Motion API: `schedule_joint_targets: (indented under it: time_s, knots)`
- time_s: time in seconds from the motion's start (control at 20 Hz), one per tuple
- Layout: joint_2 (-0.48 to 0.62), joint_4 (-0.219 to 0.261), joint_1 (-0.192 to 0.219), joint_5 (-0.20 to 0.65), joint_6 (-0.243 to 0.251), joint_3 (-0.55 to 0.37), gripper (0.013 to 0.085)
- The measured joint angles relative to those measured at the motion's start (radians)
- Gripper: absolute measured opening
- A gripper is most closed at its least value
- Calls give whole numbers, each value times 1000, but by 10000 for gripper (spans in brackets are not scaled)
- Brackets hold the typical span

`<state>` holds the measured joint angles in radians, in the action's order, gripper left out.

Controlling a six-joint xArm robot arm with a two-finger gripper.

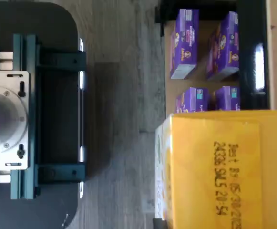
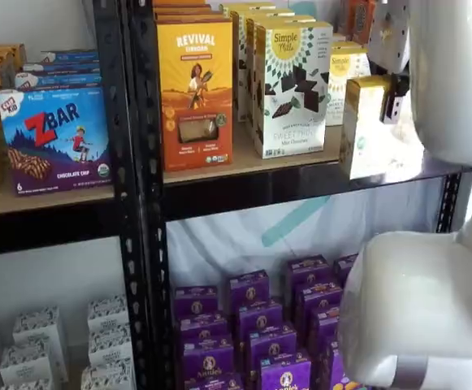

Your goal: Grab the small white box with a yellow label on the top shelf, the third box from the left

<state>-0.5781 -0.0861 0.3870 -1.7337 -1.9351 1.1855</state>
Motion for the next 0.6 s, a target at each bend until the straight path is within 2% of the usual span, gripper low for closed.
schedule_joint_targets:
  time_s: [0.6]
  knots:
    - [-52, -1, -27, -48, 29, -44, 370]
